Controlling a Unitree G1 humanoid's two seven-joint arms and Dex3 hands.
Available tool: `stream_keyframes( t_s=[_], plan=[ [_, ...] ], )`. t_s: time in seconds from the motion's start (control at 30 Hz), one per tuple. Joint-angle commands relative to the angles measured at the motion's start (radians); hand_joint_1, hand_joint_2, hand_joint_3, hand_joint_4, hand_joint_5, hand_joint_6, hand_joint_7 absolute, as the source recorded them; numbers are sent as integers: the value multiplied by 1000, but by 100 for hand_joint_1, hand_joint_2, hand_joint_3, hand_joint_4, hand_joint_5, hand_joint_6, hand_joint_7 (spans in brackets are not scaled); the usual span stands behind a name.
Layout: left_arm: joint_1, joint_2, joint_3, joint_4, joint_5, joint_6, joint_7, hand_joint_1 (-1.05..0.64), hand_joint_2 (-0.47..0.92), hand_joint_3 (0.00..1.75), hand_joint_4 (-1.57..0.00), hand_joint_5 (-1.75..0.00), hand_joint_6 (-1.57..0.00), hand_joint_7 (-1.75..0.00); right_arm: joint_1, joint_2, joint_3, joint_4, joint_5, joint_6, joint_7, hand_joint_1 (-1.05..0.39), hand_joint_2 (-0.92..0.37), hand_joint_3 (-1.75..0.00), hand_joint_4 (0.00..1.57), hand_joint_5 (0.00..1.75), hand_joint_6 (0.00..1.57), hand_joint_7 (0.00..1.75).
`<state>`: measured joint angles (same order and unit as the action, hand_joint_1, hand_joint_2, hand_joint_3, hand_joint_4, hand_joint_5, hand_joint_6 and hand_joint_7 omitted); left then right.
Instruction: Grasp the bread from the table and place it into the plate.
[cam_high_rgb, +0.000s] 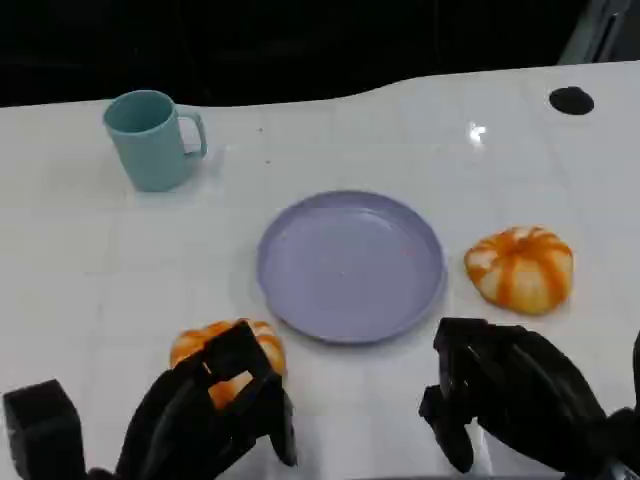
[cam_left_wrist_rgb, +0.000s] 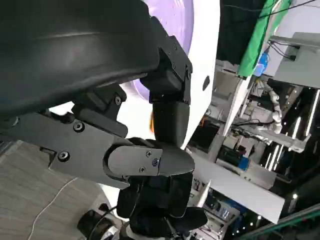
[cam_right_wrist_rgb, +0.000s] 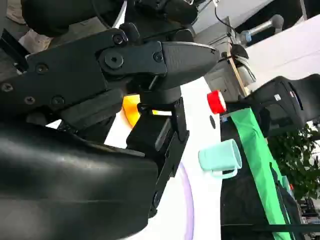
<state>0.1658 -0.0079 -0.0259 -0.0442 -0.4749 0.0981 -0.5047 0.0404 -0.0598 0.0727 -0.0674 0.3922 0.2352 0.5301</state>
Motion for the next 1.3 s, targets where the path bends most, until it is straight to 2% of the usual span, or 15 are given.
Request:
stream_keyframes(
  t_s=[0.03,0.67,0.73,0.8,0.87,0.9,0.93,1.0,1.07,1.1,1.13,1.17,1.23,1.3],
  plan=[
    [0,10,8,-7,5,-11,-4,-60,92,32,-90,-175,-66,-175,-3,-7,-6,-11,3,-7,-1,-92,-92,-37,128,162,111,156],
    [-5,11,17,-1,1,-29,-10,-59,92,34,-89,-175,-65,-175,-5,-6,-8,-11,9,3,-1,-93,-92,-36,128,162,110,155],
    [0,14,13,-18,27,-44,9,-59,92,35,-86,-175,-61,-175,-6,-5,-8,-9,10,1,1,-93,-92,-36,128,162,110,155],
    [10,17,6,-48,68,-65,32,-60,92,36,-76,-175,-51,-174,-5,-3,-9,-11,12,2,-1,-93,-92,-36,128,162,110,155],
    [13,14,-1,-56,129,-144,45,-63,92,33,-54,-175,-43,-153,-4,-2,-9,-14,16,7,-2,-92,-92,-36,129,163,111,155],
    [12,12,-4,-53,153,-183,48,-64,92,31,-47,-169,-43,-136,-3,-2,-9,-14,17,6,-2,-92,-92,-36,129,163,111,155],
    [9,13,-5,-45,181,-225,52,-64,92,30,-45,-167,-42,-128,-3,-3,-8,-15,15,5,-2,-92,-92,-36,129,163,111,155],
    [3,26,-10,-29,246,-304,67,-67,92,30,-42,-151,-39,-104,-2,-5,-6,-15,11,0,-2,-92,-92,-37,129,163,111,155],
    [2,51,-14,-31,332,-371,93,-75,92,32,-36,-123,-30,-72,-3,-7,-7,-12,12,-3,1,-92,-92,-37,129,163,111,155],
    [5,61,-14,-39,364,-391,106,-77,92,33,-35,-116,-28,-64,-3,-7,-7,-11,13,-3,3,-92,-92,-37,129,163,111,155],
    [7,69,-13,-44,386,-404,116,-77,92,29,-29,-100,-26,-46,-4,-7,-7,-10,14,-2,4,-92,-92,-37,129,163,111,155],
    [8,77,-13,-51,406,-412,126,-77,92,27,-27,-92,-27,-35,-4,-7,-7,-10,15,0,3,-92,-92,-37,129,163,111,155],
    [9,95,-14,-64,473,-438,161,-73,92,18,-18,-82,-27,-21,-4,-7,-7,-9,15,-1,4,-92,-92,-37,129,162,111,155],
    [7,118,-17,-77,548,-458,193,-73,92,14,-9,-81,-28,-15,-4,-9,-5,-12,13,1,2,-92,-92,-37,129,162,111,155]
  ],
)
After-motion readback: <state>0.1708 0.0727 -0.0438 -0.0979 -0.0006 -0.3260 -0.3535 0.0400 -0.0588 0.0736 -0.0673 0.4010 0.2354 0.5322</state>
